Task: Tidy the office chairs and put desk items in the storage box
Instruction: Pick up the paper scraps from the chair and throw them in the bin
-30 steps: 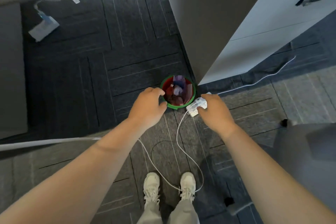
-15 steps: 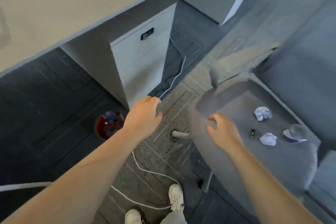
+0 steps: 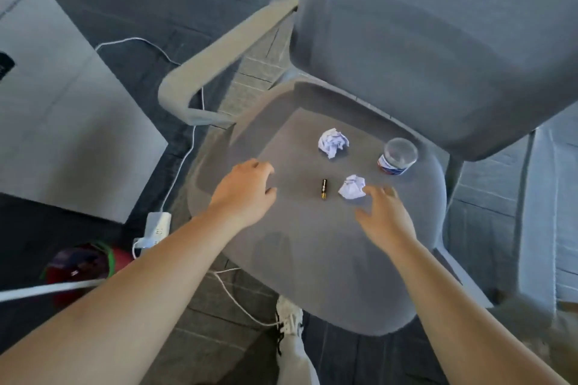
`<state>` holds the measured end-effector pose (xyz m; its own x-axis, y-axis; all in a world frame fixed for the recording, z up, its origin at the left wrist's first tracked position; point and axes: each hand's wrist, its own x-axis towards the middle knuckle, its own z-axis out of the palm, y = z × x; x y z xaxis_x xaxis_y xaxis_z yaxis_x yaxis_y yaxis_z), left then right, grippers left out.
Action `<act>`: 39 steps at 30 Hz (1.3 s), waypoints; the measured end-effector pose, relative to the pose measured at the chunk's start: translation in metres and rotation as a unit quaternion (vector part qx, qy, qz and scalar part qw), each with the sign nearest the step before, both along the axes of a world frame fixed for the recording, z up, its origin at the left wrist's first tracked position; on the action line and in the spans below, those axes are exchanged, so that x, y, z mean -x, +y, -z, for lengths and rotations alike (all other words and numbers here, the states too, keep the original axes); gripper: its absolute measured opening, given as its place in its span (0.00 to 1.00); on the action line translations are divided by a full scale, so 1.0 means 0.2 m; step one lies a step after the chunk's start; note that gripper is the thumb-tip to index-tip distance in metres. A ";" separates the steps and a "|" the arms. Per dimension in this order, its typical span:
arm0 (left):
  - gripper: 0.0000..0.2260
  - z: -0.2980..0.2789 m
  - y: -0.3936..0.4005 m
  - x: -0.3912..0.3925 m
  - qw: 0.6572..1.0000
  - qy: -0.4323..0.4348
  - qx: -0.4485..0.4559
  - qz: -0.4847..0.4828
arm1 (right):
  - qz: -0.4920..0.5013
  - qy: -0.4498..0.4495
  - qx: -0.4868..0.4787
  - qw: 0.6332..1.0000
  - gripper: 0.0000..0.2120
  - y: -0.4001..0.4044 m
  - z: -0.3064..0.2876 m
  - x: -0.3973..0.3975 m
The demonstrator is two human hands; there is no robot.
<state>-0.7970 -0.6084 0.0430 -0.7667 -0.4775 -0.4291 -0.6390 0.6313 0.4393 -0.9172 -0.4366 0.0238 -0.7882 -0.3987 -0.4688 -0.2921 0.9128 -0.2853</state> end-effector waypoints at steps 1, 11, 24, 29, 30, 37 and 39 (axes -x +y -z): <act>0.17 0.05 0.00 0.08 1.000 -0.005 -0.001 0.003 | 0.000 -0.005 0.002 1.000 0.21 -0.01 0.07 0.06; 0.23 0.44 0.00 0.59 1.000 -0.024 -0.005 0.010 | -0.004 -0.044 0.010 0.999 0.21 -0.12 0.54 0.36; 0.17 0.67 0.07 0.99 1.000 0.019 -0.009 0.008 | 0.042 -0.013 0.104 0.994 0.17 -0.04 0.55 0.54; 0.16 0.47 -0.03 0.83 0.995 0.088 -0.007 -0.047 | -0.011 -0.033 0.127 0.991 0.09 -0.15 0.45 0.50; 0.15 0.41 -0.05 0.77 0.992 0.108 -0.003 -0.063 | -0.030 -0.031 0.132 0.990 0.08 -0.19 0.42 0.48; 0.16 0.11 -0.20 0.19 0.966 0.127 0.004 -0.226 | -0.147 -0.063 0.171 0.972 0.12 -0.61 0.11 0.22; 0.18 0.06 -0.24 0.00 0.952 0.106 0.011 -0.288 | -0.197 -0.084 0.177 0.961 0.15 -0.76 0.02 0.08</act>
<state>-0.7964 -0.6567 0.0307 -0.4428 -0.8521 -0.2790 -0.7805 0.2131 0.5877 -0.9324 -0.5880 0.0200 -0.4688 -0.8088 -0.3551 -0.5182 0.5774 -0.6309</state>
